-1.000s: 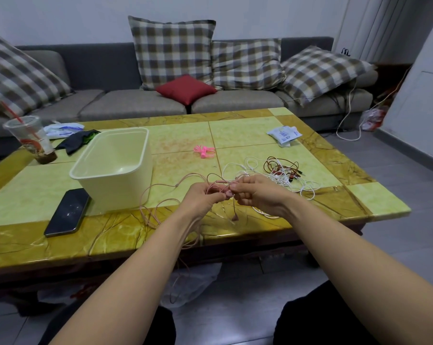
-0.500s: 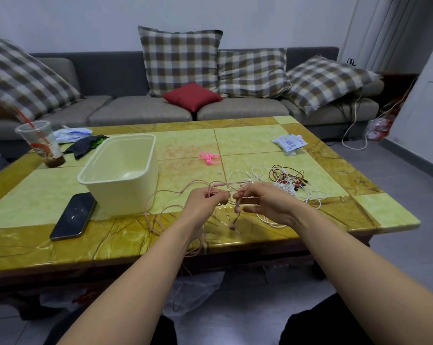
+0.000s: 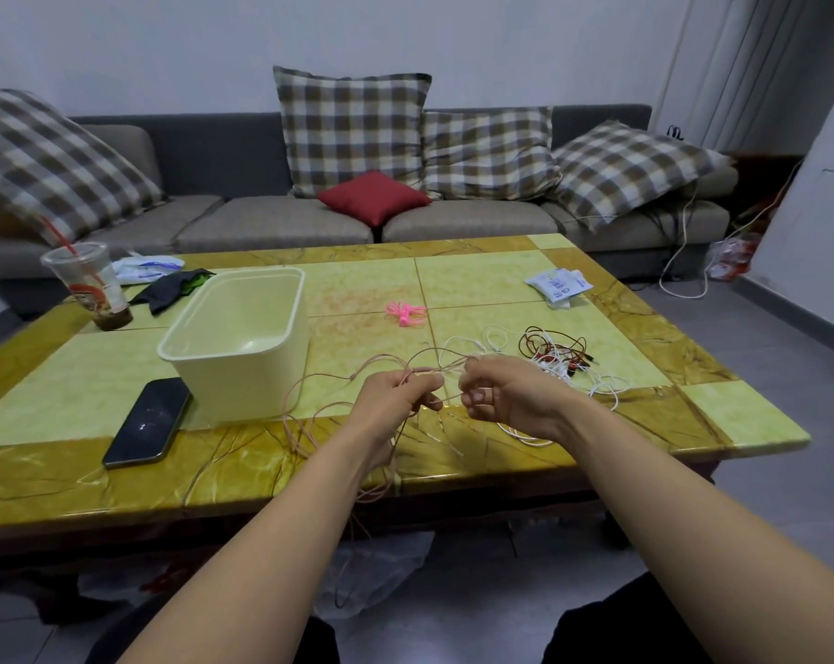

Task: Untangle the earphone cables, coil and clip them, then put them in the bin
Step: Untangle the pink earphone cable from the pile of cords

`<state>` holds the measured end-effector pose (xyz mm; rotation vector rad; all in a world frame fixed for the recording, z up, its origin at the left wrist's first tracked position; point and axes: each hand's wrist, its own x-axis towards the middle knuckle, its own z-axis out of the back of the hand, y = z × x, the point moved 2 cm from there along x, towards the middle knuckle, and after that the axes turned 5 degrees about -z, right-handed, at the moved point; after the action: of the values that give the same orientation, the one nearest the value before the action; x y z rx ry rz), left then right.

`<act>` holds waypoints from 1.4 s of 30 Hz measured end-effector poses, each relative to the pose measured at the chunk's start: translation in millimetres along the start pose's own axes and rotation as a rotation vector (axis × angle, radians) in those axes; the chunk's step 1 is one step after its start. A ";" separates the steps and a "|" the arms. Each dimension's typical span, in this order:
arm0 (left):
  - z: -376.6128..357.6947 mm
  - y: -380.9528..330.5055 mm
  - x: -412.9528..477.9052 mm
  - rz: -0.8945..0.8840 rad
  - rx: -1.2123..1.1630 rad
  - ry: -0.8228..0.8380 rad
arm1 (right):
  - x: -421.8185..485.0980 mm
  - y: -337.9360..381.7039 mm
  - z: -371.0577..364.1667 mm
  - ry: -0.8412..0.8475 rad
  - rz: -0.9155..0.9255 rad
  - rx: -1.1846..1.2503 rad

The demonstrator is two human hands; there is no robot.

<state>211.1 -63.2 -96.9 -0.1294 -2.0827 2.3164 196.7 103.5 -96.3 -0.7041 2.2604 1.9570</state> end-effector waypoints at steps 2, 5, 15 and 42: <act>1.3 -1.0 -0.2 -0.016 -0.012 -0.031 | -0.5 -2.4 1.4 -0.023 -0.029 -0.063; 4.6 -1.4 -0.1 -0.031 -0.038 -0.058 | -4.8 -1.8 4.3 -0.019 -0.079 -0.178; 5.9 -5.1 -5.0 -0.019 -0.076 -0.091 | -15.6 3.9 1.3 0.042 -0.084 0.018; 0.0 -11.3 -13.4 -0.035 -0.009 -0.057 | -17.2 4.0 -7.1 0.049 -0.097 0.053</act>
<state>224.0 -62.9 -85.0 -0.0273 -2.1031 2.3183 212.2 102.1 -85.4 -0.8481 2.2500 1.8499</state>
